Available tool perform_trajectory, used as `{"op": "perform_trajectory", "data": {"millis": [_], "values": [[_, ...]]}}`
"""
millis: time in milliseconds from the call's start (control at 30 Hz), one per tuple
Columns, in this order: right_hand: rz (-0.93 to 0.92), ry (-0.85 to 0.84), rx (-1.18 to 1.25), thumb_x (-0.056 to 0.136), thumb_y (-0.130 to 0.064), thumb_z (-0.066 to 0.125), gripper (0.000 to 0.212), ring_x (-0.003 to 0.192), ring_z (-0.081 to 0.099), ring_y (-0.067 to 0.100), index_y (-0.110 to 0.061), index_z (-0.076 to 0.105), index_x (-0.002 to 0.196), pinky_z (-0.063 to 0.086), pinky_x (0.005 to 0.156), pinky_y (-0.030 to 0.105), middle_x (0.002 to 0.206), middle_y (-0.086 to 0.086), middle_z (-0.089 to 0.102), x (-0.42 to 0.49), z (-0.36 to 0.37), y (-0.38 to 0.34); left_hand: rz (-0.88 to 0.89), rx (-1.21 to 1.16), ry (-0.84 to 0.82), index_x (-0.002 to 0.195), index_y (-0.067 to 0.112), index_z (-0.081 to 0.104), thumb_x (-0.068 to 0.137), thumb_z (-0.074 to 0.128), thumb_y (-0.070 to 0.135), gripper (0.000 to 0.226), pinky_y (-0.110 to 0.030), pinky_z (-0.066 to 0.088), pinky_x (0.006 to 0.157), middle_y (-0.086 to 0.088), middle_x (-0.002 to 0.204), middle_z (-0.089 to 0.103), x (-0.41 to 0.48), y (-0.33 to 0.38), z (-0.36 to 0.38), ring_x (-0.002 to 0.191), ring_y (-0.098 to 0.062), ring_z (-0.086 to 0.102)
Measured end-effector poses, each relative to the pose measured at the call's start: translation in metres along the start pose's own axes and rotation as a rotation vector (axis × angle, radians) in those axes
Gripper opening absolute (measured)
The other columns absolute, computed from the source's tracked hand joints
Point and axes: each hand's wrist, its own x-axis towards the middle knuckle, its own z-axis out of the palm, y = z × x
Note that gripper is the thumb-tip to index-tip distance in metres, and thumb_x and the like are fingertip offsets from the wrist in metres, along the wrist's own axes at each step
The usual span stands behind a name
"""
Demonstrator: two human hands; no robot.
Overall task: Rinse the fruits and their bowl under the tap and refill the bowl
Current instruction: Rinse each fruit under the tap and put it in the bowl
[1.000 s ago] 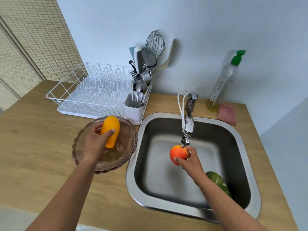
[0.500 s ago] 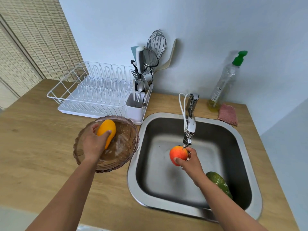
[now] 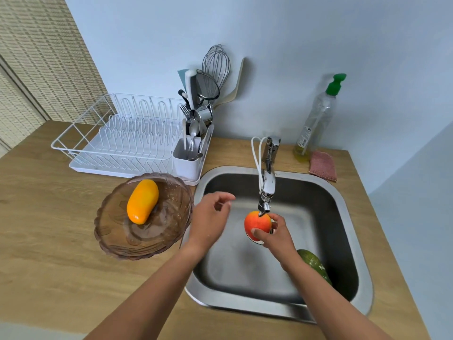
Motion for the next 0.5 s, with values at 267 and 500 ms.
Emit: {"op": "perform_trajectory", "data": {"millis": [267,500], "values": [[0.019,-0.028,0.101,0.077,-0.016,0.082,0.052,0.106,0.062,0.022,-0.034,0.052,0.115,0.053,0.066,0.031,0.119,0.001,0.059,-0.008,-0.009,0.001,-0.757,-0.336,-0.476,0.133,0.022,0.054,0.094,0.064,0.039,0.044,-0.039,0.057,0.081,-0.013,0.130,0.055,-0.001,-0.022,0.054,0.103,-0.030,0.060],[0.014,-0.067,0.140,0.083,-0.028,0.076,0.038,0.084,0.072,0.023,-0.037,0.065,0.118,0.056,0.060,0.030,0.108,0.004,0.069,-0.010,-0.014,-0.002,-0.902,-0.684,-0.466,0.120,0.022,0.062,0.097,0.062,0.027,0.024,-0.041,0.059,0.081,-0.016,0.113,0.063,0.002,-0.030,0.063,0.103,-0.034,0.065]]}}
